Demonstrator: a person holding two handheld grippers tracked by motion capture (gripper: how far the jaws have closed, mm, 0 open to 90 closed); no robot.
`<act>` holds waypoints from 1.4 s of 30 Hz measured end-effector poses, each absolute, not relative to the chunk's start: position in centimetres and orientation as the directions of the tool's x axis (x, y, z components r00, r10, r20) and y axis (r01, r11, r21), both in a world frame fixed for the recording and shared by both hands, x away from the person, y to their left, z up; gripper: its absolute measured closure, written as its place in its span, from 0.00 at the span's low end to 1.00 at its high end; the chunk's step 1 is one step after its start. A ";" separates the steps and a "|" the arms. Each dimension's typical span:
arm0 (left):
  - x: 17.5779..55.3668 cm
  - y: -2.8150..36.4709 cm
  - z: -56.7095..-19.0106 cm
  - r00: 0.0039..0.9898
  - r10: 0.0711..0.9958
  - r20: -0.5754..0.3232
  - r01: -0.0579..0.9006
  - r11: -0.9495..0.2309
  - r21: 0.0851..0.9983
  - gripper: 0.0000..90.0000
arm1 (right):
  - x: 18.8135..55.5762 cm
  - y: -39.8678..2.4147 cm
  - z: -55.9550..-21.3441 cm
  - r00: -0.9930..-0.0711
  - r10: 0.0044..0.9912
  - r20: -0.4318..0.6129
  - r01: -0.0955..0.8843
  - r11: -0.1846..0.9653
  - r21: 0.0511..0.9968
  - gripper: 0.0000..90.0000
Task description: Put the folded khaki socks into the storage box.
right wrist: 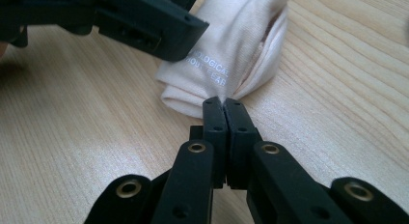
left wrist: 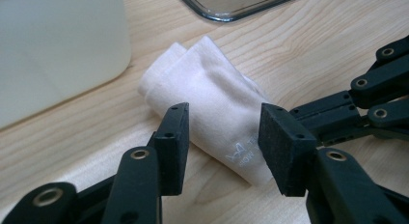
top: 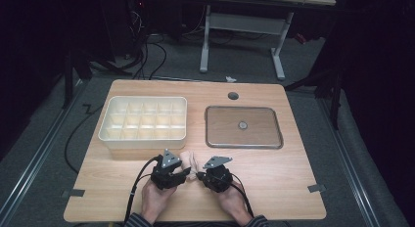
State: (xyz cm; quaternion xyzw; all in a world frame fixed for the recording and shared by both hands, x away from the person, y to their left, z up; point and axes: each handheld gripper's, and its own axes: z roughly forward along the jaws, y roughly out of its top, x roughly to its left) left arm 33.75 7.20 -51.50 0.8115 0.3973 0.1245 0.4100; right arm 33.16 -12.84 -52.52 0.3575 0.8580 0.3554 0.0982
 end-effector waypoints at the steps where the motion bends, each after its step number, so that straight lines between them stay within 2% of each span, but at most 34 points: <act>1: 33.7 7.2 -51.5 0.651 0.749 -0.123 0.545 -0.347 0.763 0.61 | 33.2 -12.8 -52.5 -0.726 0.682 0.082 0.541 0.494 0.680 0.99; 14: 34.8 7.0 -52.5 0.639 0.758 -0.132 0.568 -0.349 0.746 0.63 | 33.1 -12.5 -52.6 -0.724 0.688 0.052 0.526 0.500 0.688 0.99; 20: 35.1 7.3 -52.4 0.636 0.757 -0.153 0.580 -0.337 0.742 0.61 | 33.2 -12.5 -52.7 -0.722 0.690 0.052 0.523 0.494 0.695 0.98; 22: 35.1 7.5 -52.4 0.632 0.757 -0.167 0.585 -0.324 0.744 0.58 | 33.1 -12.5 -52.7 -0.720 0.692 0.051 0.521 0.491 0.698 0.94; 24: 35.3 7.7 -52.4 0.627 0.755 -0.193 0.598 -0.307 0.740 0.52 | 33.1 -12.7 -52.7 -0.710 0.702 0.058 0.525 0.474 0.707 0.86; 26: 35.4 8.1 -52.2 0.619 0.755 -0.216 0.607 -0.286 0.742 0.51 | 33.0 -12.9 -52.5 -0.710 0.701 0.065 0.524 0.464 0.714 0.85; 27: 35.5 8.2 -52.1 0.614 0.758 -0.221 0.607 -0.274 0.746 0.47 | 32.8 -13.2 -52.3 -0.706 0.706 0.057 0.515 0.457 0.725 0.80; 37: 36.0 8.9 -51.7 0.569 0.780 -0.261 0.634 -0.214 0.743 0.41 | 31.8 -15.6 -51.4 -0.688 0.725 0.037 0.501 0.438 0.747 0.72; 42: 36.6 9.0 -51.1 0.563 0.785 -0.258 0.637 -0.214 0.740 0.39 | 32.0 -17.8 -51.2 -0.641 0.767 0.024 0.513 0.405 0.757 0.70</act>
